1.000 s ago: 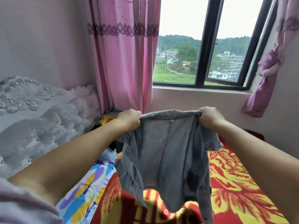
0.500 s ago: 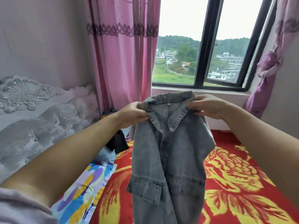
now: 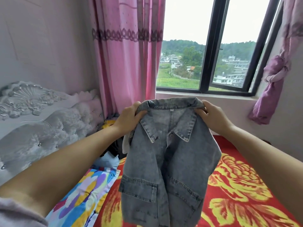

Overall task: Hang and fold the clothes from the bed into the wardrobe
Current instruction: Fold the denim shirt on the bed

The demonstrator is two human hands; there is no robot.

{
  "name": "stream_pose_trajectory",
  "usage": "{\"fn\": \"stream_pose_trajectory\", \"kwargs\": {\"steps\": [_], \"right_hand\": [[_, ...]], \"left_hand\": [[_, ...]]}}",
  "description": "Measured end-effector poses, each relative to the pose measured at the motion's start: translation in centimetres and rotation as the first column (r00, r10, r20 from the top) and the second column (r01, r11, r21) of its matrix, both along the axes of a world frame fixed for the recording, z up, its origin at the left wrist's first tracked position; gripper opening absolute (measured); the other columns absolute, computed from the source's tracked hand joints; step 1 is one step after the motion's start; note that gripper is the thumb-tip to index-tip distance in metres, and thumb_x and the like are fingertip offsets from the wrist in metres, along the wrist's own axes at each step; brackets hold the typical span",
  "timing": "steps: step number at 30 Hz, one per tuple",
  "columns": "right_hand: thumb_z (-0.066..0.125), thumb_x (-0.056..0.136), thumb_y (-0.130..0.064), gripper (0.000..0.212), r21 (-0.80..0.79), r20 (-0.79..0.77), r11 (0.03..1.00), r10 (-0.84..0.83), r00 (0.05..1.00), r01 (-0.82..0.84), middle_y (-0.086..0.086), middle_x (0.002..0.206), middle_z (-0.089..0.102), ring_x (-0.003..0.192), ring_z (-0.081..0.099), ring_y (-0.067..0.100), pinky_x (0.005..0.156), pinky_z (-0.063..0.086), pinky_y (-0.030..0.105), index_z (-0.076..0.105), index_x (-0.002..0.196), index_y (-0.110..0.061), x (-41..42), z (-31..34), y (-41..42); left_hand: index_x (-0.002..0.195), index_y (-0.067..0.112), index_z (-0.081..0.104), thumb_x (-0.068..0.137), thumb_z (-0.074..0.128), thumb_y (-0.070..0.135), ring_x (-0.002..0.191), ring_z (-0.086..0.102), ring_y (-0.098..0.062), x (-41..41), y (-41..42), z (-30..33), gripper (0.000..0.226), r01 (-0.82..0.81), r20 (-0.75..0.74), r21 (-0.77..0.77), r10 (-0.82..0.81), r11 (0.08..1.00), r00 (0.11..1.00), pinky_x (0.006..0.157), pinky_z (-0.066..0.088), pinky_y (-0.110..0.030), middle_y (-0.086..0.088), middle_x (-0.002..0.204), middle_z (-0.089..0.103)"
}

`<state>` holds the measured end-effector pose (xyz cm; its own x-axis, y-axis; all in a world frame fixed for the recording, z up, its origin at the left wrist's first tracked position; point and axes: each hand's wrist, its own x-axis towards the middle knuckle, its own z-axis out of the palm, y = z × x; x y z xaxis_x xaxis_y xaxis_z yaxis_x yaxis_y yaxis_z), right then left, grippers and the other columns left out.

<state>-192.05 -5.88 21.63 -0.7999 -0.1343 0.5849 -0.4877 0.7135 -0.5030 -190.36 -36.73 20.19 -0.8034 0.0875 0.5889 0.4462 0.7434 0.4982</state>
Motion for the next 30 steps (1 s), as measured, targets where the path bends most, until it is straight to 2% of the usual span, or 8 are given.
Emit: {"fn": "stream_pose_trajectory", "kwargs": {"steps": [7,12,16,20,23,26,28,30], "right_hand": [[0.051,0.096,-0.028,0.016,0.166,0.003,0.977,-0.139,0.990,0.137,0.013,0.089,0.066,0.074,0.056,0.028,0.064,0.043,0.035,0.054,0.097,-0.012,0.1,1.6,-1.3],[0.048,0.098,-0.028,0.022,0.016,0.105,0.999,-0.052,0.993,0.051,0.015,0.103,0.067,0.088,0.059,0.028,0.069,0.033,0.024,0.059,0.103,-0.009,1.3,3.1,-7.4],[0.042,0.098,-0.045,0.041,-0.056,0.212,0.986,0.168,0.963,-0.160,0.008,0.116,0.063,0.107,0.059,0.025,0.079,0.041,0.029,0.053,0.125,-0.016,2.8,3.6,-9.9],[0.064,0.087,-0.043,0.071,0.092,0.325,0.933,0.302,0.896,-0.347,-0.006,0.119,0.055,0.103,0.055,0.008,0.079,0.038,0.013,0.026,0.146,-0.029,3.7,3.5,-8.1],[0.062,0.088,-0.012,0.070,0.095,0.264,0.942,0.288,0.920,-0.322,-0.001,0.120,0.055,0.101,0.053,0.012,0.075,0.036,0.013,0.026,0.147,-0.023,3.2,2.6,-7.5],[0.048,0.087,0.006,0.058,-0.262,0.309,0.911,0.391,0.867,-0.318,0.002,0.123,0.059,0.111,0.057,0.019,0.093,0.048,0.030,0.044,0.134,-0.028,2.7,2.5,-6.0],[0.046,0.089,0.009,0.052,-0.438,0.391,0.801,0.578,0.716,-0.408,0.000,0.117,0.064,0.109,0.061,0.017,0.089,0.052,0.030,0.055,0.122,-0.030,2.6,2.6,-4.3],[0.044,0.091,0.010,0.050,-0.478,0.474,0.710,0.704,0.529,-0.517,0.001,0.116,0.067,0.108,0.063,0.015,0.086,0.052,0.026,0.060,0.121,-0.026,2.9,2.9,-3.2]], "left_hand": [[0.079,0.029,0.052,0.093,0.060,0.026,0.064,0.050,0.004,-0.4,1.0,1.9,0.017,0.033,0.129,0.179,-0.056,0.983,0.990,0.054,0.037,-0.005,0.015,0.071,0.055],[0.100,0.012,0.055,0.093,0.059,0.020,0.068,0.060,-0.014,0.4,7.2,2.7,0.012,0.051,0.281,0.451,-0.195,0.891,0.940,0.056,0.046,-0.026,-0.003,0.082,0.061],[0.114,-0.001,0.052,0.097,0.049,0.011,0.045,0.059,-0.015,1.6,9.1,4.5,0.021,0.016,0.293,0.761,-0.366,0.649,0.883,0.039,0.049,-0.027,-0.012,0.071,0.058],[0.113,-0.003,0.051,0.095,0.044,0.002,0.062,0.063,-0.025,2.4,8.9,5.2,0.020,0.008,0.259,0.844,-0.421,0.537,0.870,0.059,0.055,-0.036,-0.022,0.083,0.062],[0.110,0.000,0.054,0.093,0.052,0.009,0.077,0.064,-0.026,2.4,9.1,5.4,0.019,0.040,0.285,0.649,-0.292,0.759,0.913,0.073,0.056,-0.038,-0.022,0.096,0.065],[0.127,0.014,0.048,0.086,0.065,0.019,0.115,0.050,-0.025,1.9,8.0,5.5,0.045,0.116,0.033,0.090,-0.120,0.989,0.992,0.101,0.042,-0.042,-0.012,0.124,0.053],[0.151,0.024,0.017,0.079,0.071,0.034,0.138,0.022,-0.024,1.3,6.9,6.1,0.091,0.049,-0.122,-0.343,-0.096,0.938,0.988,0.117,0.015,-0.051,-0.010,0.149,0.027],[0.150,0.034,-0.013,0.072,0.076,0.046,0.145,0.003,-0.014,0.7,6.2,7.3,0.118,0.152,0.047,-0.525,-0.150,0.838,0.988,0.117,-0.002,-0.049,0.002,0.156,0.014]]}}
